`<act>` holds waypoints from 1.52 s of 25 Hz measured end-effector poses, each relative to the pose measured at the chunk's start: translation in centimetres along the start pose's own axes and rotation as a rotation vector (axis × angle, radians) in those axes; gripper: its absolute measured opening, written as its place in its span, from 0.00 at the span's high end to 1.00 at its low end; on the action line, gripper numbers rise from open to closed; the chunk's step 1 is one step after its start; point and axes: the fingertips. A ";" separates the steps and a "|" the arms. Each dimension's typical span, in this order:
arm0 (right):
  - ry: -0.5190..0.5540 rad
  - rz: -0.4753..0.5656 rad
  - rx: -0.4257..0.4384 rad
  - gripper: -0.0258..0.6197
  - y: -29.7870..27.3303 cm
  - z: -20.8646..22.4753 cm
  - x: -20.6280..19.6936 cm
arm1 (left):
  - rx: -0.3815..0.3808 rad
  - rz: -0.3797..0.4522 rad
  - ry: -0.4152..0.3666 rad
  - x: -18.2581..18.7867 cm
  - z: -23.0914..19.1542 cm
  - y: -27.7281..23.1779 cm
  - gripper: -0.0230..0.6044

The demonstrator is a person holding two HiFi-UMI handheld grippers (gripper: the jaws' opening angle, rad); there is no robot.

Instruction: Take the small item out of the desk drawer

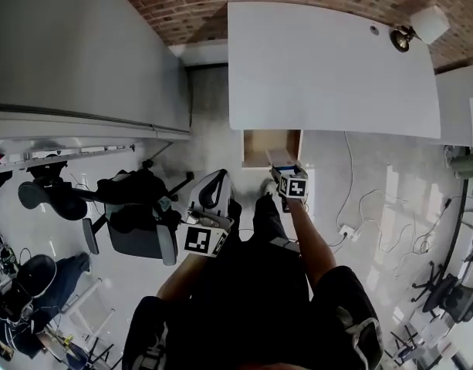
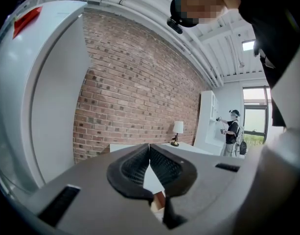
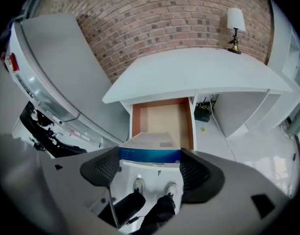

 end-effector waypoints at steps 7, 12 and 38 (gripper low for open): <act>0.023 0.191 0.119 0.35 9.8 -3.8 5.0 | -0.023 0.042 -0.023 2.8 0.8 0.7 0.95; 0.030 0.388 0.192 0.35 17.3 -6.6 9.5 | -0.032 0.084 -0.027 5.2 0.9 1.1 0.95; 0.202 0.905 0.343 0.35 38.3 -17.0 15.1 | -0.072 0.181 -0.047 9.9 2.6 1.5 0.95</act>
Point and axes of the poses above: the fingertips, and each gripper's own axes: y backward along the fingers, z to its right, x out of its top, and after that the axes turned 15 degrees about -y, right-handed
